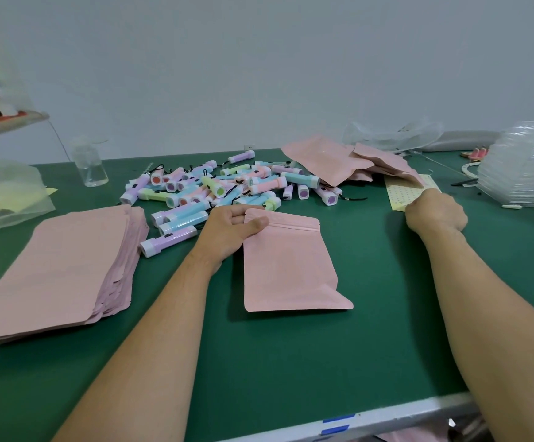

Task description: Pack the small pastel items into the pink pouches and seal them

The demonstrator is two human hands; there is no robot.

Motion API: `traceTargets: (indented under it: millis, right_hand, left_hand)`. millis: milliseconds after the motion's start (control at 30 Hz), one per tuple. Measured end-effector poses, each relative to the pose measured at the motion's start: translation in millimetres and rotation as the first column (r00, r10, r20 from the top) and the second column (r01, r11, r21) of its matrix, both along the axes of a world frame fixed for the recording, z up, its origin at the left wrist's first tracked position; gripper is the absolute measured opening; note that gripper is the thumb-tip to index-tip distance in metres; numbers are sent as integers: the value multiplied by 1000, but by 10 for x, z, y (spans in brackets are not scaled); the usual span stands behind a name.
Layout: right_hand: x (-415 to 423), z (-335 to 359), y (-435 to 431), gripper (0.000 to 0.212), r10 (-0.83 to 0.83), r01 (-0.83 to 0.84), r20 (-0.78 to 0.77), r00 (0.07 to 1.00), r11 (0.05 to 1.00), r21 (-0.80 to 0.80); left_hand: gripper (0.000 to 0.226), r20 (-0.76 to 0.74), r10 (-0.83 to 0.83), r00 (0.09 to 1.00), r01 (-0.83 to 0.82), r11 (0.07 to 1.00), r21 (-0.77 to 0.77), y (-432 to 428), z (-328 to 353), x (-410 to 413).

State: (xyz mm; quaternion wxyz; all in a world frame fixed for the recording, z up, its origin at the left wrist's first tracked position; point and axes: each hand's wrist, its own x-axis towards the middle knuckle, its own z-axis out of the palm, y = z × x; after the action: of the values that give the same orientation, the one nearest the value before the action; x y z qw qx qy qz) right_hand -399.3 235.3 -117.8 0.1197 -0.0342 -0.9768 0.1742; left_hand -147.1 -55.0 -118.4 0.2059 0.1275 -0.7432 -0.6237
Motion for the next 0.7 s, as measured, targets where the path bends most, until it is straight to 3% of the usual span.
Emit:
traceTargets:
  millis: [567,633,700]
  right_hand:
    - [137,65,-57,27,4,-6,-31,1000,998,-61]
    - [236,124,-126,27,84,-89,-60,995,992,-90]
    - [382,203,-261,28,281,-285,-53,958,950,-125]
  left_hand:
    - [22,-9,43,999,-43,999,-10,9,-3,-6]
    - [16,-16,79,997,-79,997,-25,3,-14,-25]
    - [14,-32,116,993,-117,992,-37,3,-20,-46]
